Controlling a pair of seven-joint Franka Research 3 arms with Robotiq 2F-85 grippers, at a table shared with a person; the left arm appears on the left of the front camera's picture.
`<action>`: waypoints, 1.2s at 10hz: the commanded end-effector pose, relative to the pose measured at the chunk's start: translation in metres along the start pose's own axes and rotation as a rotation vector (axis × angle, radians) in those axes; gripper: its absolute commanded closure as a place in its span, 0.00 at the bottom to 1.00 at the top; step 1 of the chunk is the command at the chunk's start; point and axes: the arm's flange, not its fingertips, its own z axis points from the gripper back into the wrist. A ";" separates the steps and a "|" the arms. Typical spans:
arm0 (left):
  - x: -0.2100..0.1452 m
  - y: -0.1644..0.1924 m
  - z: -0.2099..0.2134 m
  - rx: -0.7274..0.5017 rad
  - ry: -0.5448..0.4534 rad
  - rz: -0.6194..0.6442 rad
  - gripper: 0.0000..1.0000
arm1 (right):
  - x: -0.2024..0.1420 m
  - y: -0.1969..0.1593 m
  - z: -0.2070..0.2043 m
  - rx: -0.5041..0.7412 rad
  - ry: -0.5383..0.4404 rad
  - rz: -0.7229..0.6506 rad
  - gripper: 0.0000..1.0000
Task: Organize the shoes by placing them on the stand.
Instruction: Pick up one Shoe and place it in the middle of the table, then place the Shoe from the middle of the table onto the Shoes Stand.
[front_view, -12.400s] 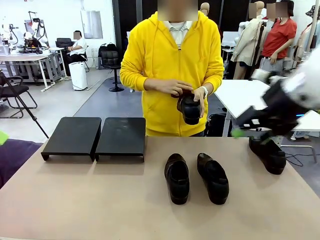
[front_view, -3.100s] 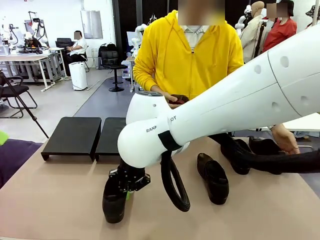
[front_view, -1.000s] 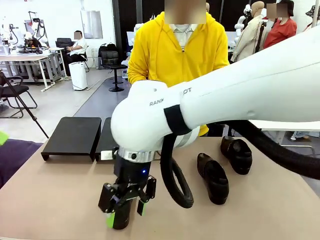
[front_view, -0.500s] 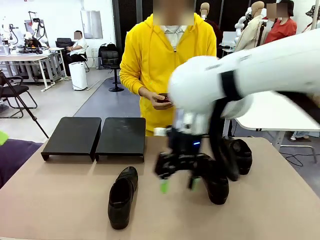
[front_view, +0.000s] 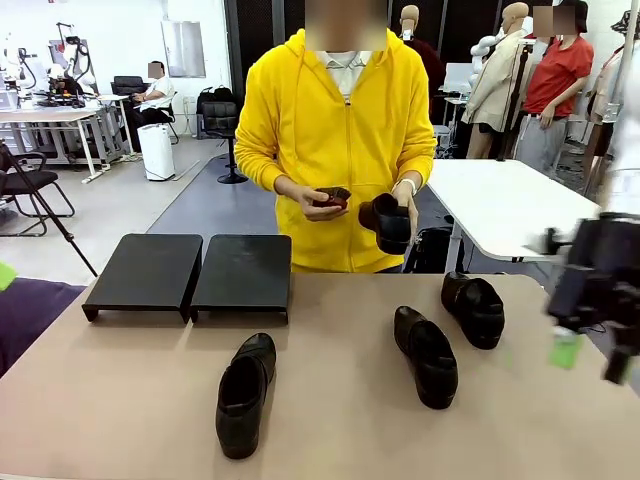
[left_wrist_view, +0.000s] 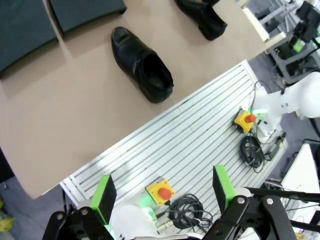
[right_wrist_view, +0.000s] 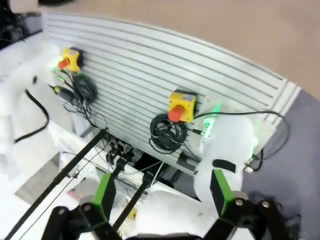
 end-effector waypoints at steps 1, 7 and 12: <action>0.001 0.000 0.001 -0.018 -0.003 -0.013 0.00 | -0.001 -0.053 0.004 0.120 -0.133 -0.022 0.00; 0.001 0.000 0.001 -0.018 -0.003 -0.013 0.00 | -0.014 -0.086 0.013 0.200 -0.250 -0.088 0.00; 0.001 0.000 0.001 -0.018 -0.003 -0.013 0.00 | -0.014 -0.086 0.013 0.200 -0.250 -0.088 0.00</action>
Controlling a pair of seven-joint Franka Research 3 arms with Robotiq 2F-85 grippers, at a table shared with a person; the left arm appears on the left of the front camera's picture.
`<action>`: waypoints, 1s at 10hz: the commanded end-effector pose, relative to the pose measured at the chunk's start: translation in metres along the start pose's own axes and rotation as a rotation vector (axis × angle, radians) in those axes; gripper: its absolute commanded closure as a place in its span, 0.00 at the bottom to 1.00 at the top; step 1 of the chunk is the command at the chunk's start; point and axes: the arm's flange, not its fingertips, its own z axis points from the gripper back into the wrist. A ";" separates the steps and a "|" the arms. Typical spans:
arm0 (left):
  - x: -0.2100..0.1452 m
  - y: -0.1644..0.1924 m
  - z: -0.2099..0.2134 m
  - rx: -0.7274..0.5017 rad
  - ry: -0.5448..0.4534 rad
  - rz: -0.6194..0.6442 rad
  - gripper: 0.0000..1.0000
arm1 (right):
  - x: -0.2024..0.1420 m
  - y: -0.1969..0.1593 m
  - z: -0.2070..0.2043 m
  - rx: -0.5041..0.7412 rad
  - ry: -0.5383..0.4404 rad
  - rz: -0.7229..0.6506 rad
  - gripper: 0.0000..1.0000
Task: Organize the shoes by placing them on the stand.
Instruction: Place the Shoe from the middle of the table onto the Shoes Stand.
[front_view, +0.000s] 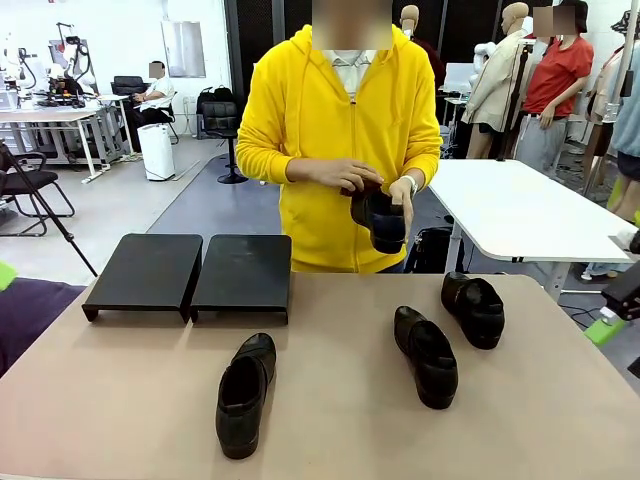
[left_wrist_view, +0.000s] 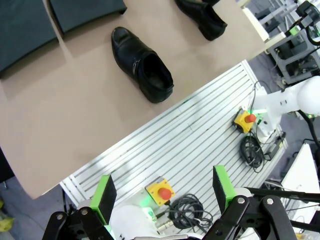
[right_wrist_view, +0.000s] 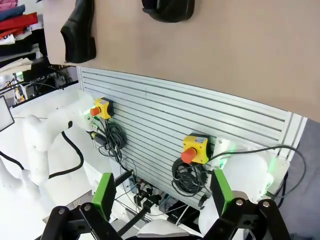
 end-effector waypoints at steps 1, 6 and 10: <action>0.001 0.000 0.001 -0.018 -0.003 -0.013 0.00 | 0.000 -0.003 0.005 -0.016 0.009 0.014 0.00; 0.042 -0.098 -0.164 0.040 0.159 -0.007 0.00 | 0.000 -0.003 0.005 -0.016 0.009 0.014 0.00; 0.035 -0.168 -0.325 0.314 0.142 -0.184 0.00 | 0.000 -0.003 0.005 -0.016 0.009 0.014 0.00</action>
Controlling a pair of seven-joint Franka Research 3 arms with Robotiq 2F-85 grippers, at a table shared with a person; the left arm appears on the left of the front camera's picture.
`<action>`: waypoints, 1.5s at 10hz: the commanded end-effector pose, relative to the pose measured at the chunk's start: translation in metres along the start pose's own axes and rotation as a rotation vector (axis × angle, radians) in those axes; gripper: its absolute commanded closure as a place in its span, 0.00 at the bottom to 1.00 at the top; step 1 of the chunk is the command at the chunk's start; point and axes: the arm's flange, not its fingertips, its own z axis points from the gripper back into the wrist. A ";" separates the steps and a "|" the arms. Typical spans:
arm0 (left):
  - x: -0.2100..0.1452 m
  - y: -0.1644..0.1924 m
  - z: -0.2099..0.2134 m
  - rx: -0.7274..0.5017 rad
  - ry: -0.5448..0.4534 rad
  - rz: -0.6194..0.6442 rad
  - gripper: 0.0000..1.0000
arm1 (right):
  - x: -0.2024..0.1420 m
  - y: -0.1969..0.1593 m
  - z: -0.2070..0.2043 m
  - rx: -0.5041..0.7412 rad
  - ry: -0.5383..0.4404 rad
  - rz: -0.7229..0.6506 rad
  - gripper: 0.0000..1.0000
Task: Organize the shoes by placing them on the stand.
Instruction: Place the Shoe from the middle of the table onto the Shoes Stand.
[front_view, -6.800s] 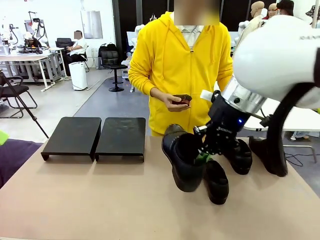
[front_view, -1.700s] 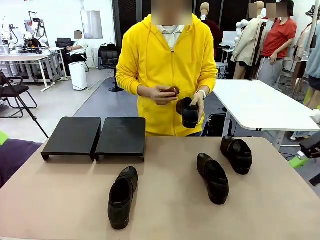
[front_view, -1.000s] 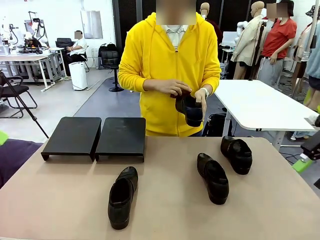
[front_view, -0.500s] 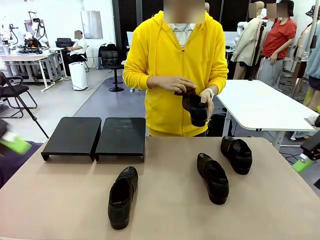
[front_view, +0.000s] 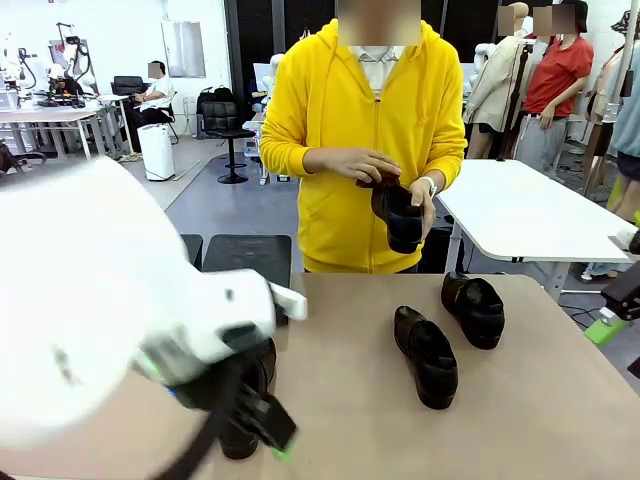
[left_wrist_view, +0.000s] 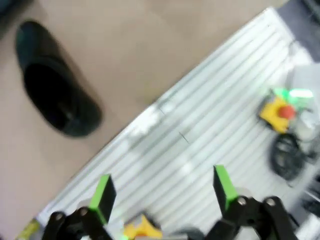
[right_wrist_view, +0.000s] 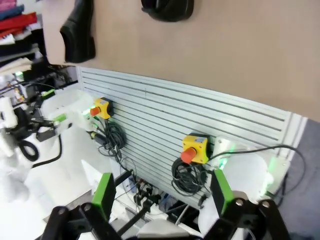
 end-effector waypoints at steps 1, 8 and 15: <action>0.038 0.017 -0.022 0.133 -0.051 0.058 0.00 | 0.000 -0.002 0.005 -0.014 0.007 0.015 0.00; 0.041 0.022 -0.041 0.137 -0.028 0.039 0.00 | 0.000 -0.002 0.005 -0.014 0.007 0.015 0.00; 0.102 0.065 -0.118 0.235 0.057 0.274 0.00 | 0.000 -0.002 0.005 -0.014 0.007 0.015 0.00</action>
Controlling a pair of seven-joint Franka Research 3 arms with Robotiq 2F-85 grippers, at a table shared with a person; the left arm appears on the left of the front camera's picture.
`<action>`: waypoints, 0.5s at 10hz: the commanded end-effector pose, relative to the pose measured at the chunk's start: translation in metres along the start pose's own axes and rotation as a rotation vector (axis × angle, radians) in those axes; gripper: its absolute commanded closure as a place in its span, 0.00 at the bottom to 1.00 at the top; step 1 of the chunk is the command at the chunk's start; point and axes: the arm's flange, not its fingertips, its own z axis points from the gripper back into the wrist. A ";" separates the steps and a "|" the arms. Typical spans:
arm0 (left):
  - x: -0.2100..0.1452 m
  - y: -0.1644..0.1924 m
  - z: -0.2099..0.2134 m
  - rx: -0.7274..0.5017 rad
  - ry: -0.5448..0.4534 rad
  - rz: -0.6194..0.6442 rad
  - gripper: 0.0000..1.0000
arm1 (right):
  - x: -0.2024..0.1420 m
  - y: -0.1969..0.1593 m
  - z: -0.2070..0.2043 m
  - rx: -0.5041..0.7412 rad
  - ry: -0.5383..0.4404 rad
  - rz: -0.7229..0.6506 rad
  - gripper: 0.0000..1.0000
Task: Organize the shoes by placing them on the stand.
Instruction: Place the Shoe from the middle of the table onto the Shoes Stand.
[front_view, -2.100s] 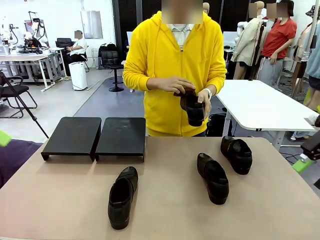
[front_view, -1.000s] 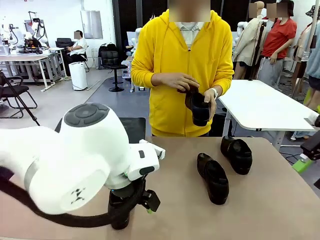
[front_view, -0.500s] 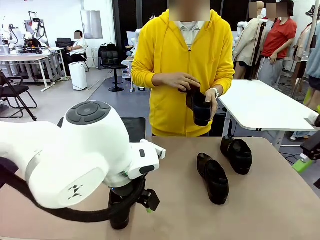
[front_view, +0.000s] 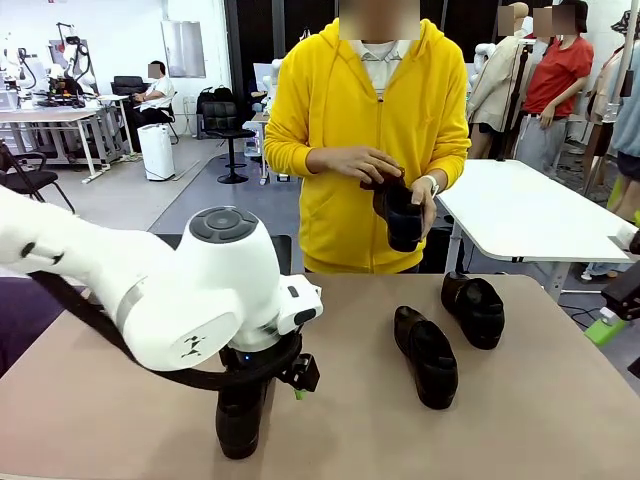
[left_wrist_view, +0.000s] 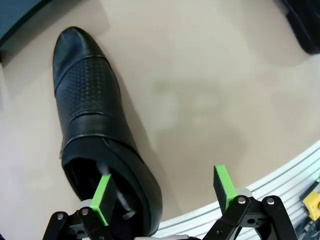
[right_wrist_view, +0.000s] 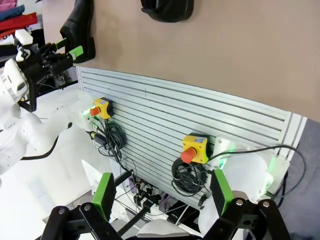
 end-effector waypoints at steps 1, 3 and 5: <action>0.007 -0.012 -0.022 0.044 0.053 0.032 0.00 | 0.000 -0.002 0.005 -0.014 0.008 0.016 0.00; 0.006 -0.007 -0.033 0.054 0.064 0.064 0.00 | 0.000 -0.002 0.005 -0.014 0.008 0.016 0.00; 0.005 -0.005 -0.037 0.076 0.052 0.083 0.15 | 0.000 -0.002 0.005 -0.014 0.008 0.016 0.00</action>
